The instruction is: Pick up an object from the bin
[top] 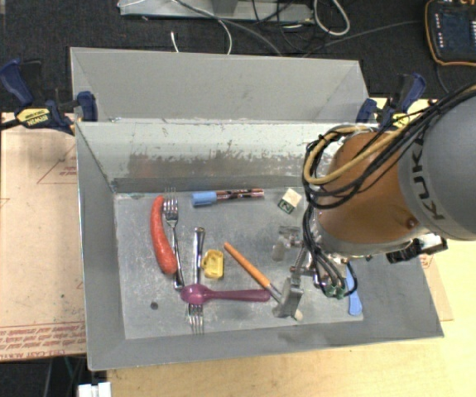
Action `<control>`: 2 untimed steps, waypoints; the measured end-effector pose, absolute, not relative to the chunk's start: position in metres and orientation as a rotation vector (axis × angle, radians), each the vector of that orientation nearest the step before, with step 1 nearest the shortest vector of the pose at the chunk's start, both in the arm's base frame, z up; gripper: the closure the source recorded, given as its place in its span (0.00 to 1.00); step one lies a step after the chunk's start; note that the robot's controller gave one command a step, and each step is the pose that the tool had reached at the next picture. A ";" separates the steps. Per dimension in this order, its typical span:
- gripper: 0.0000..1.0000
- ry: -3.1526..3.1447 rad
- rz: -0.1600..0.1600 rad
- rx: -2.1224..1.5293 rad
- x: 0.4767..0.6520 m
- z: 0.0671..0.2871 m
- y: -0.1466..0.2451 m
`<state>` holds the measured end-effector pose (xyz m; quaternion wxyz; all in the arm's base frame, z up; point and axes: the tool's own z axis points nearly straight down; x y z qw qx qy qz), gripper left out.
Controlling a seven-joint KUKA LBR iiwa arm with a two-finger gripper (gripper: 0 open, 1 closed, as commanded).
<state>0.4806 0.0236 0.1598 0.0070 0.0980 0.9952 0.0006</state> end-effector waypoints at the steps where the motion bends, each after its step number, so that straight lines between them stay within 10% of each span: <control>1: 0.00 3.129 0.006 -0.190 0.479 0.101 0.062; 2: 0.00 3.111 0.002 0.020 0.485 0.072 0.061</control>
Offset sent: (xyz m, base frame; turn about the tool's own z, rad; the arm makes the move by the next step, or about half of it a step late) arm -0.0004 0.0374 -0.0898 -0.1842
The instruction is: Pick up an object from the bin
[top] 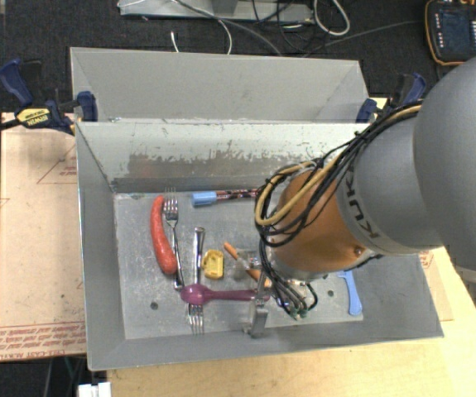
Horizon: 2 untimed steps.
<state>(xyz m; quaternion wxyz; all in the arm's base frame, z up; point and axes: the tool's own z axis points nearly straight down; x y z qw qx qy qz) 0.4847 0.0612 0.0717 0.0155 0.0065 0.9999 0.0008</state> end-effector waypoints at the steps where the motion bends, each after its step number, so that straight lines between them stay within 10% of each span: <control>1: 1.00 3.099 0.008 -0.412 0.489 0.071 0.136; 2: 1.00 3.098 0.008 -0.412 0.488 0.071 0.136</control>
Offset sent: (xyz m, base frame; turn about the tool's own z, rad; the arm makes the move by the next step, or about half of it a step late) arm 0.0000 0.0000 0.0000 0.0000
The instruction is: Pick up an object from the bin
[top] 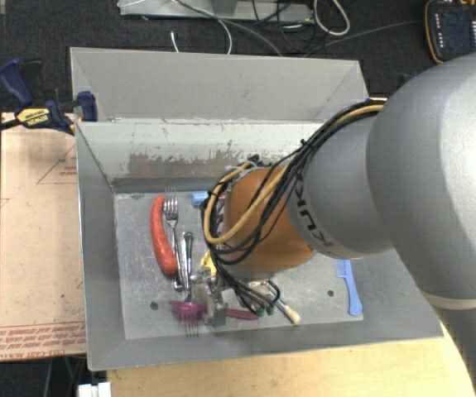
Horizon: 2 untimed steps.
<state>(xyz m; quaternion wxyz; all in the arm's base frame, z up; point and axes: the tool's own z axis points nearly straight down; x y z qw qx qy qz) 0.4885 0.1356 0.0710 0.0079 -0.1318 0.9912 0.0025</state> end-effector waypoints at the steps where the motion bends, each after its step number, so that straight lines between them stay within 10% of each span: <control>1: 1.00 3.105 0.006 -0.414 0.486 0.092 0.135; 2: 1.00 3.100 0.007 -0.412 0.488 0.120 0.135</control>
Offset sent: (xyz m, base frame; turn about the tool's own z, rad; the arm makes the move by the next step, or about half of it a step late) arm -0.0021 -0.0007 0.0297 -0.0002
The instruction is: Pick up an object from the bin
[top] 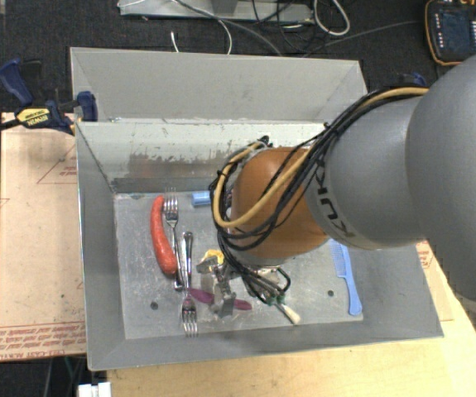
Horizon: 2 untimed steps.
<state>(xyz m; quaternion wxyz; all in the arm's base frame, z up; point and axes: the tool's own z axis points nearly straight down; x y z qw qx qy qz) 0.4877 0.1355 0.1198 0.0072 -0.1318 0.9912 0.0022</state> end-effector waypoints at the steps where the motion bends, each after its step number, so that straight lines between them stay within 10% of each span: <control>1: 1.00 3.098 0.008 -0.412 0.488 0.130 0.136; 2: 1.00 3.103 0.007 -0.413 0.487 0.146 0.136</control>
Offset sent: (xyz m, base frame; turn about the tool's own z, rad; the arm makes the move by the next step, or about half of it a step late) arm 0.0003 0.0002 0.0501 -0.0001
